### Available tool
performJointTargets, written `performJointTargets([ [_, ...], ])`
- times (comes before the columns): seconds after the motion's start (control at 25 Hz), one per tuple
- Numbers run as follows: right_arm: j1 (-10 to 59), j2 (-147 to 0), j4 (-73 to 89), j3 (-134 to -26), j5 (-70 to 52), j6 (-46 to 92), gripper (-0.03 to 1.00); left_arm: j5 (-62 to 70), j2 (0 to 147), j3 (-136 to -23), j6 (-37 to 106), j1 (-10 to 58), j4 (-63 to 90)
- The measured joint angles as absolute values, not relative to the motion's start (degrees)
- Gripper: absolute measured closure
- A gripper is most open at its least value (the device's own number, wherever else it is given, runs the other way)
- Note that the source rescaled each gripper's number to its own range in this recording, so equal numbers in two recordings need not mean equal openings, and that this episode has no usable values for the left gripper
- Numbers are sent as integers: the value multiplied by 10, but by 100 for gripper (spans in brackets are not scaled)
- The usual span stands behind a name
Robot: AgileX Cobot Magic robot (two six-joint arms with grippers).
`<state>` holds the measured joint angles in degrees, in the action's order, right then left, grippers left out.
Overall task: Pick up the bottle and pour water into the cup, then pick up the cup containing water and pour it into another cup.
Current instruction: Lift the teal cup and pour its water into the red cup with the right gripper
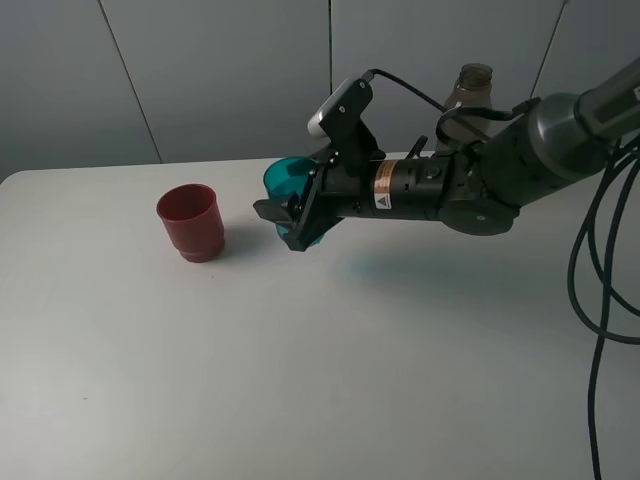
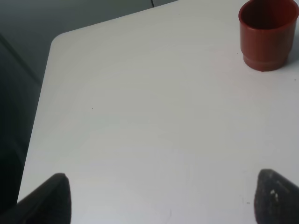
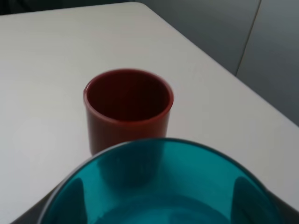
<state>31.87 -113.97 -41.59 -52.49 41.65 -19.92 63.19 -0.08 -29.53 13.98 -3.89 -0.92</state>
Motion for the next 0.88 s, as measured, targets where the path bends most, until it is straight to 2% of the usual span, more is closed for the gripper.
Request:
performJointTargets([
  [0.24,320,-1139,-445,-596,355,-294,86,632,-1,-295,141,-39,-9],
  [0.88,346,-1191,-448,-794,159,-345,86,632,-1,-295,141,-39,-9],
])
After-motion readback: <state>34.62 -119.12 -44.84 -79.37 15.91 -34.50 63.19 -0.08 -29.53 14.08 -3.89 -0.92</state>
